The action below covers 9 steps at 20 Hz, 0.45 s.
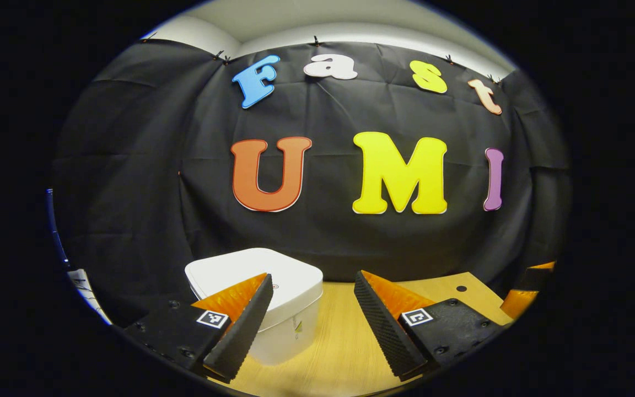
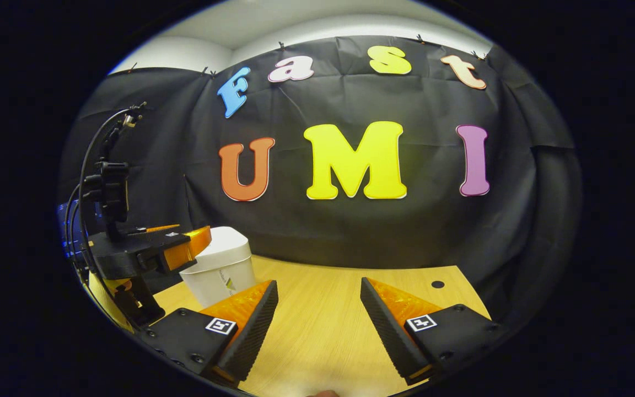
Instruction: Press the lid of the desktop garbage bin to open it, pick up the crumpled paper on the desktop and throw it into the bin, then pick up the pop can on the desktop and drop it into the bin, and finally close the garbage bin lid.
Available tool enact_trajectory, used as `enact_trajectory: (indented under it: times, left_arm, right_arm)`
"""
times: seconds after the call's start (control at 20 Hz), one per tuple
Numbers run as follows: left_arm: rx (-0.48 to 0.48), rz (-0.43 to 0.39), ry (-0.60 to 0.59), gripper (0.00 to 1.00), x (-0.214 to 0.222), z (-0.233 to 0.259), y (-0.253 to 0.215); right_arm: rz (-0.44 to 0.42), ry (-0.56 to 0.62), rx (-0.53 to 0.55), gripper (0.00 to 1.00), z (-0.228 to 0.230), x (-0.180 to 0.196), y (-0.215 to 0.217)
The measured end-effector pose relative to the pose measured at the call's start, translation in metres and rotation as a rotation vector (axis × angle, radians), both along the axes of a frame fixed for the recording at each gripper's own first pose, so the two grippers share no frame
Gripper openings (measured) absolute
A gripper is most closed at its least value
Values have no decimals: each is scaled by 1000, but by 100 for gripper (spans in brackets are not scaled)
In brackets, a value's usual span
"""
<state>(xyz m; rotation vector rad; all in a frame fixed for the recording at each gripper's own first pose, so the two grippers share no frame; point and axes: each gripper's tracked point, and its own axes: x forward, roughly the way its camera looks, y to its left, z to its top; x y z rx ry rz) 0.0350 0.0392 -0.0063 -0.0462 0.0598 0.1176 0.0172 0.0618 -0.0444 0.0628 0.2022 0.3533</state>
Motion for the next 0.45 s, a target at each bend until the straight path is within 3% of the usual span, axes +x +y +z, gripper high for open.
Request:
enact_trajectory:
  times: [0.45]
  left_arm:
    - [-25,-28,-70,98,-20,14,-4]
  right_arm:
    - [-47,-23,-11,91,5,-15,-9]
